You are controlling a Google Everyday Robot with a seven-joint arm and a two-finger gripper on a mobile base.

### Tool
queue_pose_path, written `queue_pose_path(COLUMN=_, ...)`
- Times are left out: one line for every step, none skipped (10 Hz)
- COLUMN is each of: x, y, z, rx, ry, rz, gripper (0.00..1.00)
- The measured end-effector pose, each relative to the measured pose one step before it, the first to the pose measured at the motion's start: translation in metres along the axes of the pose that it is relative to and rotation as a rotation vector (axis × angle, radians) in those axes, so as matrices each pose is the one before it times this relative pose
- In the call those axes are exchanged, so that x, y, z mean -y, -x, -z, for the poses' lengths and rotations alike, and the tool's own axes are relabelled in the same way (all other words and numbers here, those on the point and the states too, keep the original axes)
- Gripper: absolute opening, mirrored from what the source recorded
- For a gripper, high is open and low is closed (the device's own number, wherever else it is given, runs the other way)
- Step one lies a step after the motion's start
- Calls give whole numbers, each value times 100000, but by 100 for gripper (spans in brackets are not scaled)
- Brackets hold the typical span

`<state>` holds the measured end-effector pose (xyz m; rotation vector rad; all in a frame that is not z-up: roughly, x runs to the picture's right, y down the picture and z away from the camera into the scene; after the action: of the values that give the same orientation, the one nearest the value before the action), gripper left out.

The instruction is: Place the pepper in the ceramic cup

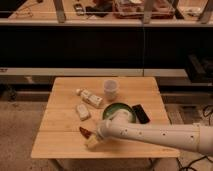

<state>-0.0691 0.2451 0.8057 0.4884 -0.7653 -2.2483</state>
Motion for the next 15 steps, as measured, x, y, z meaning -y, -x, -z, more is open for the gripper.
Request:
queue_pose_path(x=39, y=-58, z=43, rx=-491, ry=-253, rz=2, gripper=53)
queue_pose_path(x=119, y=-178, z=116, rx=-789, ry=-475, rz=80, gripper=43)
queue_pose_path(x=107, y=-187, z=106, rx=-617, ry=-384, rz=306, gripper=34)
queue_pose_path(x=129, y=-113, z=79, rx=-452, ry=-490, rz=373, gripper=23)
queue_pose_path(x=28, y=-145, z=144, rx=-307, ry=-172, rz=320, gripper=13)
queue_pose_path(x=-70, y=-529, z=379, rx=-1094, ry=20, rz=400, gripper=3)
queue_pose_path(x=-328, y=-790, z=647, rx=-1848, ry=492, rz=194, gripper=0)
queue_pose_path(x=-595, y=-849, z=828, rx=-2052, ry=1001, rz=-43, gripper=0)
queue_pose_path(x=-1230, y=-1234, z=1594, rx=-3178, ry=2119, rz=-320, gripper=0)
queue_pose_path(x=-1048, y=-931, z=1465, rx=-2250, ry=1897, rz=-51, gripper=0)
queue_pose_path(x=-1164, y=-891, z=1821, rx=-2171, ry=2170, rz=-43, gripper=0)
queue_pose_path(x=-1292, y=-643, z=2001, rx=-1334, ry=2452, rz=-103, gripper=0)
queue_pose_path(x=-1186, y=-135, z=1678, rx=-172, ry=2152, rz=-728, gripper=0)
queue_pose_path(x=-867, y=484, z=1114, rx=1020, ry=1321, rz=-1955, gripper=0)
queue_pose_path(x=-974, y=1648, z=1138, rx=2546, ry=1114, rz=-4176, gripper=0)
